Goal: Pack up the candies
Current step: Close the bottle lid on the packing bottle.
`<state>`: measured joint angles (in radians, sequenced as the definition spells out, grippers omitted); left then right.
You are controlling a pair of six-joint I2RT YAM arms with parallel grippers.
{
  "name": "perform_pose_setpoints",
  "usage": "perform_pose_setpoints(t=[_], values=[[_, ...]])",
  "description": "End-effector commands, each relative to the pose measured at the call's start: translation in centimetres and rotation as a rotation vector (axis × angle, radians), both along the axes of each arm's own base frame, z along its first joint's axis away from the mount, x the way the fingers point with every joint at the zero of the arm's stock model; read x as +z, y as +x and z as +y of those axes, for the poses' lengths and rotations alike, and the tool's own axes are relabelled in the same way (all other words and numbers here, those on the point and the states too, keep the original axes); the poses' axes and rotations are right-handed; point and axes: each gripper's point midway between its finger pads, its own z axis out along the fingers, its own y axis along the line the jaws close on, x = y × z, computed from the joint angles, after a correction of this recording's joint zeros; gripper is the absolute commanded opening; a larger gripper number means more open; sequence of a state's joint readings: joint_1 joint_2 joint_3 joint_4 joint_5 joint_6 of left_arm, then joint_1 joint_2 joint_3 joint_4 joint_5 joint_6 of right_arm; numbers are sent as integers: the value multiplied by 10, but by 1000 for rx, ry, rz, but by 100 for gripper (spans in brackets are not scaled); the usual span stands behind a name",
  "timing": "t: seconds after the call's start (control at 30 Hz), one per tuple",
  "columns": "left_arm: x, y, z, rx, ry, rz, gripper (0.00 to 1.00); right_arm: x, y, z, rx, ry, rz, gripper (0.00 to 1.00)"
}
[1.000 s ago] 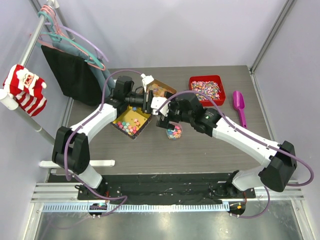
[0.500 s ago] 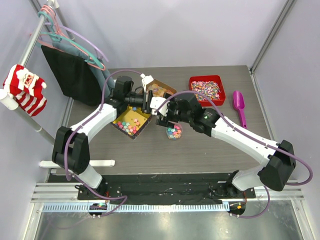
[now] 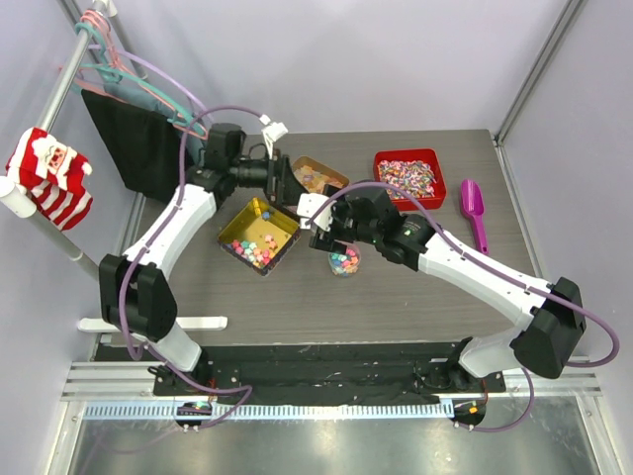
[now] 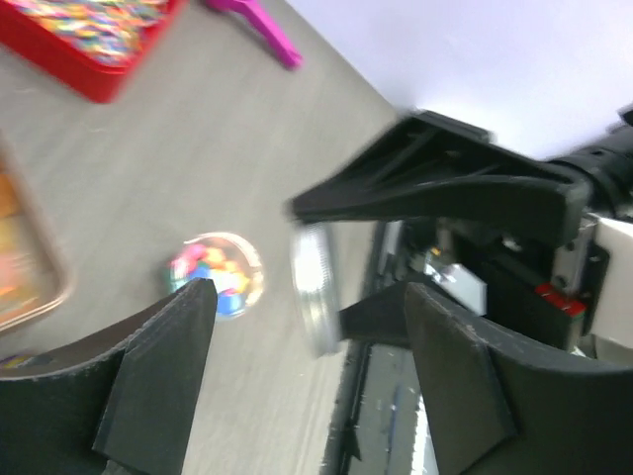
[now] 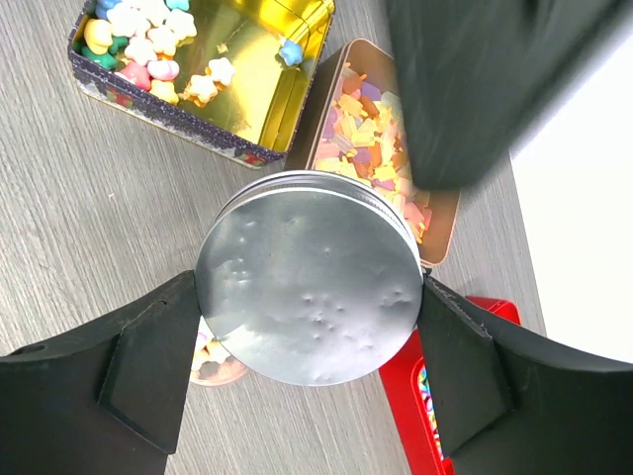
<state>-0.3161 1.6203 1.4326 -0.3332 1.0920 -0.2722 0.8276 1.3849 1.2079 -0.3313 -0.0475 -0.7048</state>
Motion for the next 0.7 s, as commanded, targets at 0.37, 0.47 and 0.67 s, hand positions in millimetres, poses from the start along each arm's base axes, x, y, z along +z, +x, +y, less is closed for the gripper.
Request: perform_pose_setpoints(t=[0.37,0.47,0.67], values=[[-83,19,33,108,142,-348,100,44,41,-55,-129,141,38,66],[-88,9,21,125,94,-512,100,37,46,-60,-146,135,69,66],[-111,-3,5,128,106,-561,100,22,43,-60,-147,129,116,67]])
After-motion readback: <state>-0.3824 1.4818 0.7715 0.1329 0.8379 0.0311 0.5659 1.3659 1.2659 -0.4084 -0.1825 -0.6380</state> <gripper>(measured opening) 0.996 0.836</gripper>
